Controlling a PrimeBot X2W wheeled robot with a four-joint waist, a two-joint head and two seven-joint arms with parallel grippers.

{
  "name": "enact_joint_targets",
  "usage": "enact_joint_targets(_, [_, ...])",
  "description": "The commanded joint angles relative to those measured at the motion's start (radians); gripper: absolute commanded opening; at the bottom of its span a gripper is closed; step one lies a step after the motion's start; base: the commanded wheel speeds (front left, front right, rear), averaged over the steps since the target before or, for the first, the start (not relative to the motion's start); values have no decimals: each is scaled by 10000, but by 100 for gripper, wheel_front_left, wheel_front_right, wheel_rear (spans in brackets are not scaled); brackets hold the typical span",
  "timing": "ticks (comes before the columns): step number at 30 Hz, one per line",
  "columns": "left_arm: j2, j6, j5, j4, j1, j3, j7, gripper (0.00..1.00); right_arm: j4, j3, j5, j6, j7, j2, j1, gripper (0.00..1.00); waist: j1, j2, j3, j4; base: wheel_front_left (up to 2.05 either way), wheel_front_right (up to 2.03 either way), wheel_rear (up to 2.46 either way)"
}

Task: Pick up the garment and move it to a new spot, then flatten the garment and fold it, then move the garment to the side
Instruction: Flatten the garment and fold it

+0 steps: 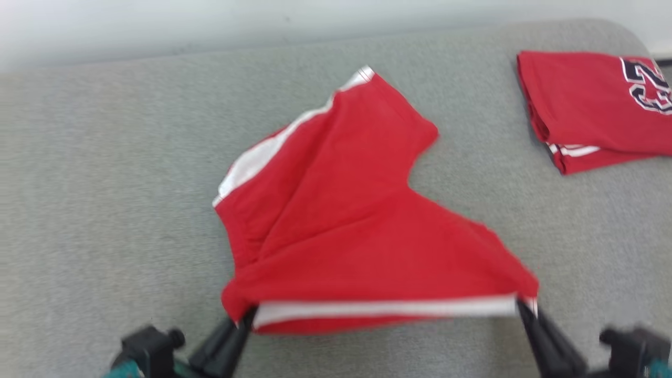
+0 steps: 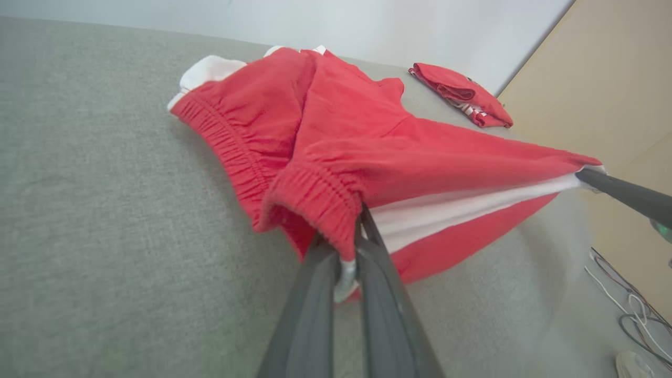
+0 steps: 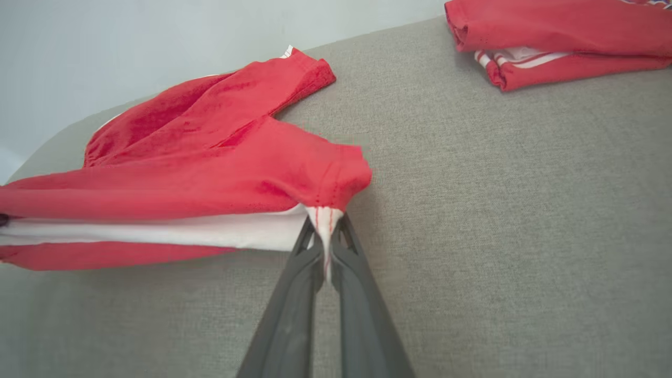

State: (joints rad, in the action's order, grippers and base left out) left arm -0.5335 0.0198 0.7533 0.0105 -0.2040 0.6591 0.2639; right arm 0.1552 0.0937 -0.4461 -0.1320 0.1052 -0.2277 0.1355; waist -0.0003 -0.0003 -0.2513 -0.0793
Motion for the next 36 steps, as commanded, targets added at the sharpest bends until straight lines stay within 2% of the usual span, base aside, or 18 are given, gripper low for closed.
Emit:
enact_joint_targets(1, [71,62,-70,73,245,7,-2,0,116,-91,116,31,46,82,322,0,3,3,321,316,0,0,0])
enact_joint_targets(5, [344,234,-292,277,733,91,-2,0,557,-445,301,31,215,546,1365,0,3,3,433,398,0,0,0])
enact_joint_targets(9, [629,379,-542,463,935,24,-2,0,729,-682,378,31,245,708,1555,0,3,3,490,416,0,0,0])
enact_joint_targets(14, [990,596,-732,521,574,-187,-2,0,795,-887,439,31,335,519,827,0,3,3,501,629,0,0,0])
enact_joint_targets(19, [1418,772,-941,539,-114,-282,-2,0,392,-732,495,31,541,-75,-809,0,3,3,303,977,0,0,0])
enact_joint_targets(24, [1957,940,-919,900,-1178,-295,-2,0,-707,-621,455,29,691,-524,-3048,0,3,3,-100,1506,0,0,0])
enact_joint_targets(28, [2405,1025,-701,1431,-2091,-376,-2,0,-2035,-382,595,29,711,-777,-4936,0,3,3,-530,1946,0,0,0])
enact_joint_targets(36, [3015,1098,-462,2876,-3772,-382,-2,0,-5413,214,1112,31,328,-663,-8330,0,3,3,-1346,2526,0,0,0])
